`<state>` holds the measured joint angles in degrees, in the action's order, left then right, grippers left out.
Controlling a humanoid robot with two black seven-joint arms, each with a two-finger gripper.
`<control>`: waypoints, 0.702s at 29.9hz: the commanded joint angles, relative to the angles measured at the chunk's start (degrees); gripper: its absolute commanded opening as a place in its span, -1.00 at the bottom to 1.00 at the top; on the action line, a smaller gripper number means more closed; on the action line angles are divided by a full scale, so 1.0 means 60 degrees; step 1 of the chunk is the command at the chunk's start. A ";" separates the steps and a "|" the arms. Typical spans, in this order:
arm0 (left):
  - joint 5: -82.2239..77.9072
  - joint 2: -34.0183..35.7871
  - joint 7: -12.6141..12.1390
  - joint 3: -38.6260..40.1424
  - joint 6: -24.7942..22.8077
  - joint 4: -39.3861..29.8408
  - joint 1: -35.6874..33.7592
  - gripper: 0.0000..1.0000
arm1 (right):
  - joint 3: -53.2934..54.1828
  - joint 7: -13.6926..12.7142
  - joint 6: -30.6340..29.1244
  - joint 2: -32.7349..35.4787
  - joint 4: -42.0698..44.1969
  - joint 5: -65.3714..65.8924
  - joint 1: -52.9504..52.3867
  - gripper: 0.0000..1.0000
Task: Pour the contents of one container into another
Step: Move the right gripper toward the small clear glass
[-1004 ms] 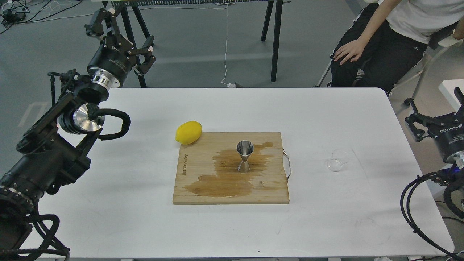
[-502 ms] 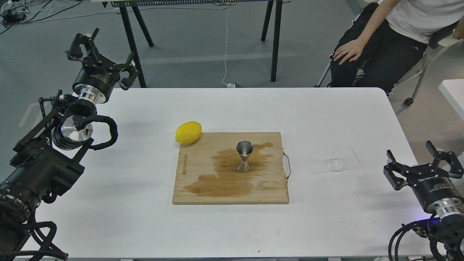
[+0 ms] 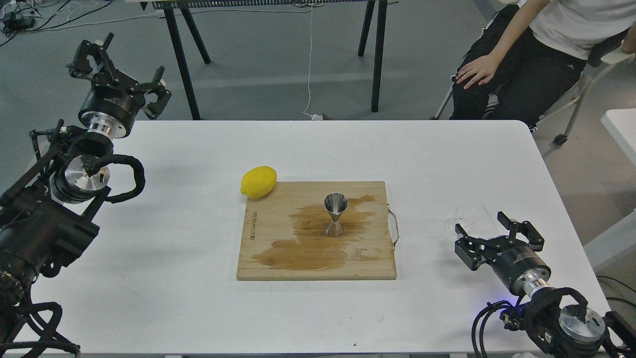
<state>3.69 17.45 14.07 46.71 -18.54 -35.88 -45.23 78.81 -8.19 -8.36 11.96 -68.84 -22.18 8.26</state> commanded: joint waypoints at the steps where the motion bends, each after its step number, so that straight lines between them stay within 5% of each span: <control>1: 0.0000 0.0051 0.0013 0.0008 -0.0001 0.0004 -0.0006 0.99 | -0.0039 0.0091 0.0338 -0.0293 0.0428 0.0006 -0.0262 0.99; 21: 0.0000 0.0476 0.0379 0.0008 0.0028 0.0136 -0.0064 0.99 | 0.0151 0.0399 0.0412 -0.0732 0.2039 0.0006 -0.1405 0.89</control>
<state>3.67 20.05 16.34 46.70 -18.46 -35.16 -45.45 79.64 -6.01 -5.53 8.05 -58.67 -22.15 1.19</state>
